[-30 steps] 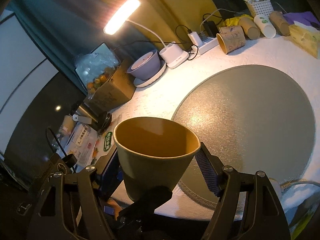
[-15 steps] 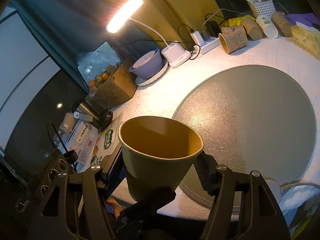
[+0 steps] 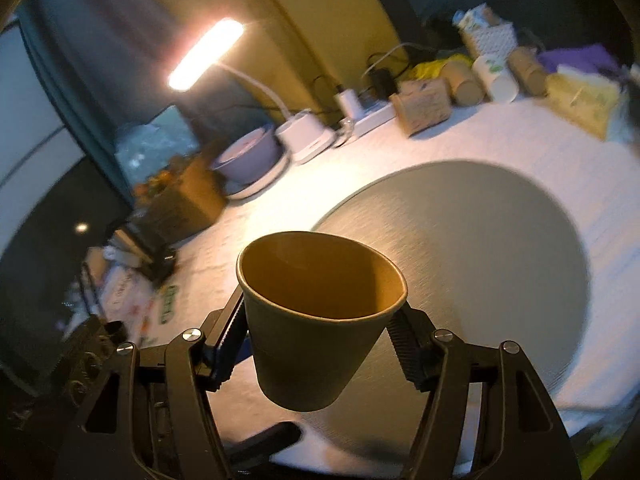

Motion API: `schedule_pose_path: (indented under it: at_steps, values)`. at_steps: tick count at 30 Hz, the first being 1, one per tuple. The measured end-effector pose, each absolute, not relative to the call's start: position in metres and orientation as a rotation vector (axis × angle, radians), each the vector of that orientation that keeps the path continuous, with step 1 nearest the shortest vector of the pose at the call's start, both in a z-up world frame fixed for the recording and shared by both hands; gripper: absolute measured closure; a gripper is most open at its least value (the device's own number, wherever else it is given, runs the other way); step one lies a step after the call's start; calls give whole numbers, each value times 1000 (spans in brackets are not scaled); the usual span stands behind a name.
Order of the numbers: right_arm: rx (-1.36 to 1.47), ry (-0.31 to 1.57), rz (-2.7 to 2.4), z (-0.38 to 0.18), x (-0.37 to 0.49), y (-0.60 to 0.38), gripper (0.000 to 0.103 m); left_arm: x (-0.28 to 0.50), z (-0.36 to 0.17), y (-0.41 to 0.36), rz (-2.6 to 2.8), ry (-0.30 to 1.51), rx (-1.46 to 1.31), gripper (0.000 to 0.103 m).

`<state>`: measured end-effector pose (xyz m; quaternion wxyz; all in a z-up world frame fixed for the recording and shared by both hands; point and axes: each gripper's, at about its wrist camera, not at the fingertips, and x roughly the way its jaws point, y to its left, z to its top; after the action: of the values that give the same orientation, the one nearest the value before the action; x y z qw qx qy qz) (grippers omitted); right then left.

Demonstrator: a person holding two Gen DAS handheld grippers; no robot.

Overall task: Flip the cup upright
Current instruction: 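Open the left gripper and carry the cup rim-up with the right gripper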

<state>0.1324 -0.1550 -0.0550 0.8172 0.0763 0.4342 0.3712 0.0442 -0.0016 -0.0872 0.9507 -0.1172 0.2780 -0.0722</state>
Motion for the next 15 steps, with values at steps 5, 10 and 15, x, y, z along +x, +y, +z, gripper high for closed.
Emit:
schedule_pose_path:
  at_steps: [5,10,15]
  values:
    - [70,883,713,-60,148,-156,35,57,-91,15,-87,620,-275,18]
    - [-29,838,653,-68,158,-153,35,72,-94,34,-48,664,-346,18]
    - [-118,797,627,-75,168,-144,35,81,-90,45,-2,649,-351,18]
